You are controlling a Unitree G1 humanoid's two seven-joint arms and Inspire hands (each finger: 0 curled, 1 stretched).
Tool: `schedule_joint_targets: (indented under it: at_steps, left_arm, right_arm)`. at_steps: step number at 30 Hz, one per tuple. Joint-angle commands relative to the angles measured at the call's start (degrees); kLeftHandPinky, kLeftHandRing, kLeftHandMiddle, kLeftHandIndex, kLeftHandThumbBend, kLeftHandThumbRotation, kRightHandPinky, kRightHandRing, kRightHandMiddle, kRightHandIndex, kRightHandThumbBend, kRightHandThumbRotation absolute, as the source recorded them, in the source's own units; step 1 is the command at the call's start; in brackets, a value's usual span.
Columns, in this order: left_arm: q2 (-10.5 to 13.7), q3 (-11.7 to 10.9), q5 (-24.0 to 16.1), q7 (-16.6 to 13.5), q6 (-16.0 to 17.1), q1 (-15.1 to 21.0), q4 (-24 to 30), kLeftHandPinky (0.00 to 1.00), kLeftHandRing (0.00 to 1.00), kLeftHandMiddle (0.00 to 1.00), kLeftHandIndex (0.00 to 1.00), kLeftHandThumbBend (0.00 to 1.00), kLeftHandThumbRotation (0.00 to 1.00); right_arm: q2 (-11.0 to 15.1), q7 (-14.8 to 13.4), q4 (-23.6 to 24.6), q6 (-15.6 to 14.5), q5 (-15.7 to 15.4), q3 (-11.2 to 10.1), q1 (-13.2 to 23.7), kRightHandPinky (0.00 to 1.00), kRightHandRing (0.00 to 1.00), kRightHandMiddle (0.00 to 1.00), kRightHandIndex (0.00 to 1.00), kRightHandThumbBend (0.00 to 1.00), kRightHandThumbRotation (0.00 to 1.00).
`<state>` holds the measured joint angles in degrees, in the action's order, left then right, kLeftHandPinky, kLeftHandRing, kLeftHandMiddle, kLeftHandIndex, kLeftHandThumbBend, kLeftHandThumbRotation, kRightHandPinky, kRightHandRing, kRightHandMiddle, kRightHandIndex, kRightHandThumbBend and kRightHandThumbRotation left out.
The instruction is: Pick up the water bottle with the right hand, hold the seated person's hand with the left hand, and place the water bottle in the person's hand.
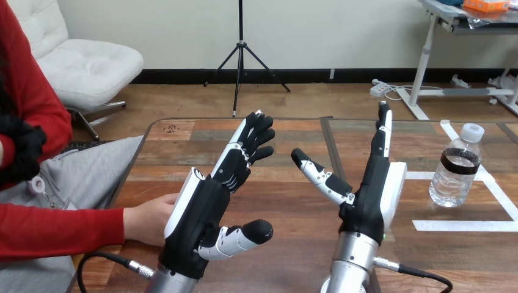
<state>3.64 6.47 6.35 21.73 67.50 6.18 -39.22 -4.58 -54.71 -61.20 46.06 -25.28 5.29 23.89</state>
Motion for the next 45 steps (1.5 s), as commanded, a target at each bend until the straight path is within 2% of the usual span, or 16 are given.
schedule_joint_targets:
  at_steps: [1, 19, 33, 45]
  left_arm:
    - [0.29, -0.46, 0.48, -0.28, 0.66, 1.74, 2.06, 0.86, 0.93, 0.95, 0.98, 0.89, 0.76]
    - [0.28, -0.42, 1.33, 0.25, 0.1, 1.74, 2.52, 0.87, 0.93, 0.96, 0.98, 0.89, 0.76]
    - [0.55, -0.54, 1.62, 0.56, -0.43, 1.55, 3.05, 0.88, 0.93, 0.96, 0.98, 0.89, 0.76]
    - [0.49, -1.09, 0.73, -0.05, -0.02, 1.58, 3.17, 0.85, 0.92, 0.94, 0.97, 0.88, 0.77]
  right_arm:
    - [1.35, -0.94, -0.17, 0.49, -1.2, 0.76, 5.09, 0.95, 0.94, 0.95, 0.94, 0.87, 0.04]
    - [2.74, -2.61, -1.84, 0.64, -1.69, 1.61, 6.32, 0.96, 0.96, 0.94, 0.92, 0.86, 0.0]
    - [3.68, -4.79, -2.22, -2.51, -3.55, 2.86, 7.18, 0.95, 0.96, 0.94, 0.92, 0.82, 0.0]
    - [3.99, -5.28, -2.11, -4.22, -4.03, 3.73, 7.55, 0.95, 0.97, 0.96, 0.94, 0.78, 0.0]
